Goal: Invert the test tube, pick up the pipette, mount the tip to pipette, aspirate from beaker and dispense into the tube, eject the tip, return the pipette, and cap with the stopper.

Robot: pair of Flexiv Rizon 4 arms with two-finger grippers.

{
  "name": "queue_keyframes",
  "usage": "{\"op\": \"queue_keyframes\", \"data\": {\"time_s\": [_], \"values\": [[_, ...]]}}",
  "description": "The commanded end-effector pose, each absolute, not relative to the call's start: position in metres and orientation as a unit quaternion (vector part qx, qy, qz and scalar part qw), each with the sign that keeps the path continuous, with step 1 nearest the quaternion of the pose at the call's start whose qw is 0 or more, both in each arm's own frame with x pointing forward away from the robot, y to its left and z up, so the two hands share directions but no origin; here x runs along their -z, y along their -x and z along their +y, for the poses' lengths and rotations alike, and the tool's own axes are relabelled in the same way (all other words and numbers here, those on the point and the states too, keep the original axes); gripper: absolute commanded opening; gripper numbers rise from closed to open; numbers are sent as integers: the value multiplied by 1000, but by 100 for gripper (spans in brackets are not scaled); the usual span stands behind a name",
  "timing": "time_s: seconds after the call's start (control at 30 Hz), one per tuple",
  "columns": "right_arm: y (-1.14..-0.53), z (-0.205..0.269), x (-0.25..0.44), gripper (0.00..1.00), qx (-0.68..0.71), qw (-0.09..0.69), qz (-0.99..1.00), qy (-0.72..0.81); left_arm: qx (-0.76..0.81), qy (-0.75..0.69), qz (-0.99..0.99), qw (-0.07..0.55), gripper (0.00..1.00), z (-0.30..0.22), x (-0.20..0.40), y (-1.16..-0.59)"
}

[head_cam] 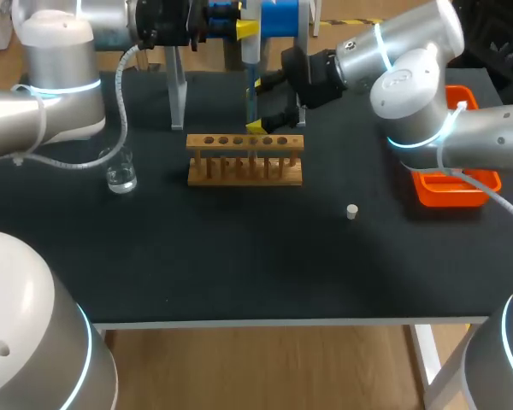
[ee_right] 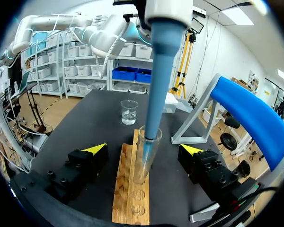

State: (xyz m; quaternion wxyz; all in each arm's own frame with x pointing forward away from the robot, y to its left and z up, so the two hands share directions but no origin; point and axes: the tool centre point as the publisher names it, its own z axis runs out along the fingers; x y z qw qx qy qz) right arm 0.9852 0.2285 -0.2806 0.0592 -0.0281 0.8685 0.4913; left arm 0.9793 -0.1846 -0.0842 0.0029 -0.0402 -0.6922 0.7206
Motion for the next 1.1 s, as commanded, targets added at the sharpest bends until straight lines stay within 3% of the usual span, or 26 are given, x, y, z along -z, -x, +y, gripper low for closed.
{"op": "queue_keyframes", "data": {"time_s": [0.03, 0.37, 1.1], "values": [[-976, 212, 272, 100, -493, 62, 867, 30, -720, 42, -692, 5, 0, -184, 84, -981], [-967, 171, 261, 100, -505, 72, 860, 24, -720, 42, -692, 5, 0, -184, 84, -981], [-955, 127, 205, 100, -578, 78, 812, -12, -720, 42, -692, 5, 0, -184, 84, -981]]}}
